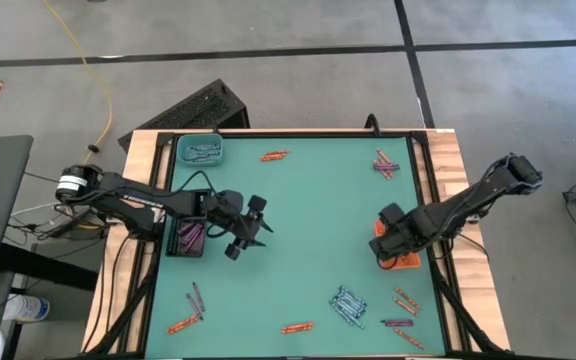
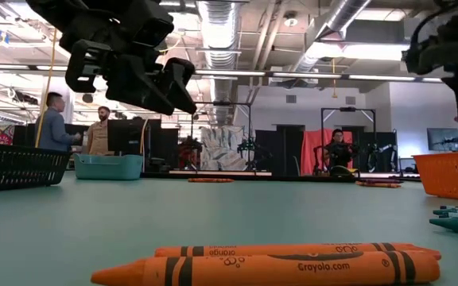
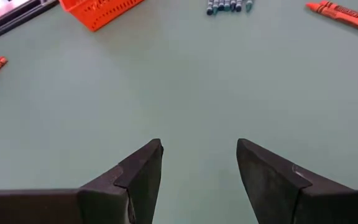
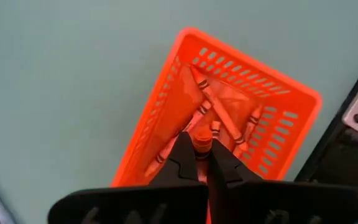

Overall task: Sort crayons
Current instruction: Put the orange crayon into the orange bin

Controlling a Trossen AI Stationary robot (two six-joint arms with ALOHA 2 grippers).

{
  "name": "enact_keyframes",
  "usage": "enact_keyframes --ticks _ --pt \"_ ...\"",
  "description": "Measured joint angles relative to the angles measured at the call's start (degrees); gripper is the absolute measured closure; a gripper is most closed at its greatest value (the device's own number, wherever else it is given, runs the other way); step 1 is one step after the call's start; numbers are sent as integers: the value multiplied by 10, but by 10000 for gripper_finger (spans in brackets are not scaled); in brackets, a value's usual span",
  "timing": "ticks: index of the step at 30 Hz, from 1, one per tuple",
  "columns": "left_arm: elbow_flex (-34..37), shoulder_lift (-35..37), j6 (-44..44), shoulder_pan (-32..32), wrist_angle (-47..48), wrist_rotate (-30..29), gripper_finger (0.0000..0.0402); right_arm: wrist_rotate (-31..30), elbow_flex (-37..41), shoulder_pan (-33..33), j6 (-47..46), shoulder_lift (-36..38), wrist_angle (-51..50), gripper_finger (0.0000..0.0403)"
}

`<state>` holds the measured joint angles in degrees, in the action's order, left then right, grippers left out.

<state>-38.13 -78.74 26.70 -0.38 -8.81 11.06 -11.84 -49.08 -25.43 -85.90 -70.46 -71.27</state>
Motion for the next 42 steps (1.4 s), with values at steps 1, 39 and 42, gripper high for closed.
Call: enact_keyframes --ticks 1,39,42 --pt "0 0 0 -1 -1 0 205 0 6 0 -2 0 6 401" --pt "-1 0 5 41 -28 -249 205 5 -14 0 95 0 43 319" --pt "-12 0 -22 109 -19 -200 205 -16 -36 0 121 0 43 319"
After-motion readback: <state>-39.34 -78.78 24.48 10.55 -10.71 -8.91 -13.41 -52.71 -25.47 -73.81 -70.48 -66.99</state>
